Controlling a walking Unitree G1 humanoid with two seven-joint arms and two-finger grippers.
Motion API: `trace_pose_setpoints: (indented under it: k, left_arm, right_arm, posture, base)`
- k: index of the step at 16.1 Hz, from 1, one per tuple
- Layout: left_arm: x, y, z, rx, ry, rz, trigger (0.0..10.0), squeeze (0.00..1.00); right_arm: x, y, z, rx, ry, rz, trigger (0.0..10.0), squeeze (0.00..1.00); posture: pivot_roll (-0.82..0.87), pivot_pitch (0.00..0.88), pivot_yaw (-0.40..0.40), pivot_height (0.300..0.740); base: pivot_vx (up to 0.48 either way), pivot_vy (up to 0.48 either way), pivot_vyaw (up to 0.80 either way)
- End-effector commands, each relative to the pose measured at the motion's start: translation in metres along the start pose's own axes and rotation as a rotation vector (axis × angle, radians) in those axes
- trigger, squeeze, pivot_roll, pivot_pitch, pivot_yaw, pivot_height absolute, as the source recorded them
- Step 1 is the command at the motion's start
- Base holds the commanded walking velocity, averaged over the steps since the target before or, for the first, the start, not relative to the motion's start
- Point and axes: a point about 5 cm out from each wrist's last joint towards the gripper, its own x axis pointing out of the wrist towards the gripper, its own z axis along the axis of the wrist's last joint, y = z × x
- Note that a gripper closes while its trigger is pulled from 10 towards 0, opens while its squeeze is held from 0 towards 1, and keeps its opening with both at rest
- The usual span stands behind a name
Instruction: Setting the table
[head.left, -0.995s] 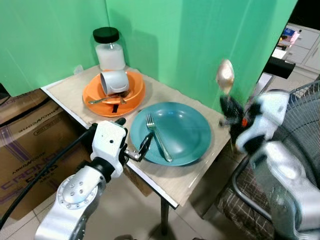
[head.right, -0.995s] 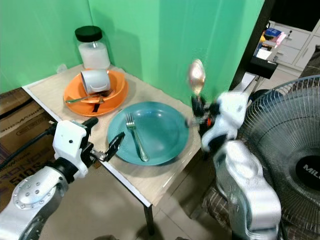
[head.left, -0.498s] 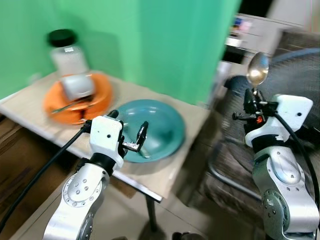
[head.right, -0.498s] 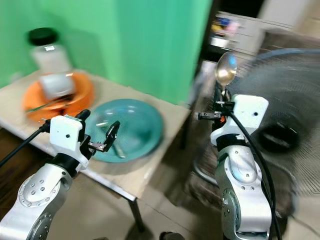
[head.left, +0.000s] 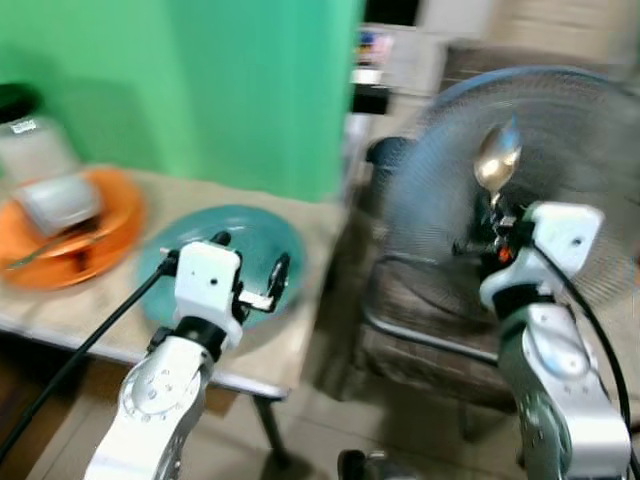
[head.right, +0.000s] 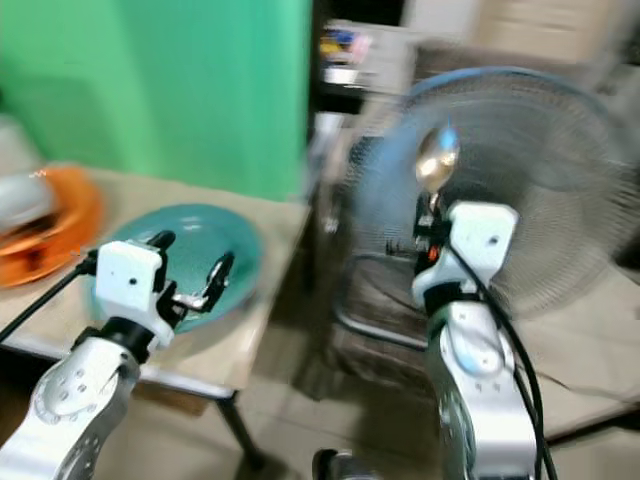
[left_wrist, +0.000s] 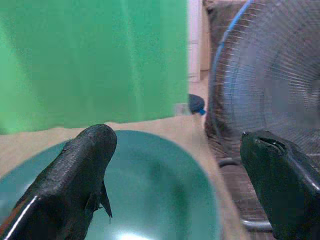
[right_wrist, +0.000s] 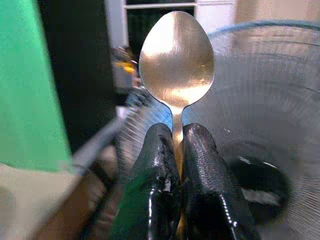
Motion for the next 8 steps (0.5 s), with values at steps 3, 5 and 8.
trace_pose_setpoints:
  k: [3,5,8]
  left_arm:
    - [0.0,0.001,0.003,-0.005,-0.022,0.008,10.0,0.0]
    - [0.003,0.001,0.007,-0.005,-0.049,0.021,10.0,0.0]
    - [0.005,0.013,0.007,0.011,-0.072,0.093,10.0,0.0]
  right_arm:
    - [-0.001,0.0,0.009,-0.046,-0.029,-0.021,10.0,0.0]
    - [-0.003,0.002,0.01,-0.014,-0.004,-0.014,10.0,0.0]
    - [0.003,0.001,0.007,-0.025,-0.037,-0.045,10.0,0.0]
  posture:
    - [0.01,0.0,0.013,0.74]
    - [0.01,0.0,0.01,0.74]
    - [0.02,0.0,0.003,0.74]
  base:
    - [0.0,0.0,-0.8]
    - [0.0,0.0,-0.8]
    - [0.0,0.0,-0.8]
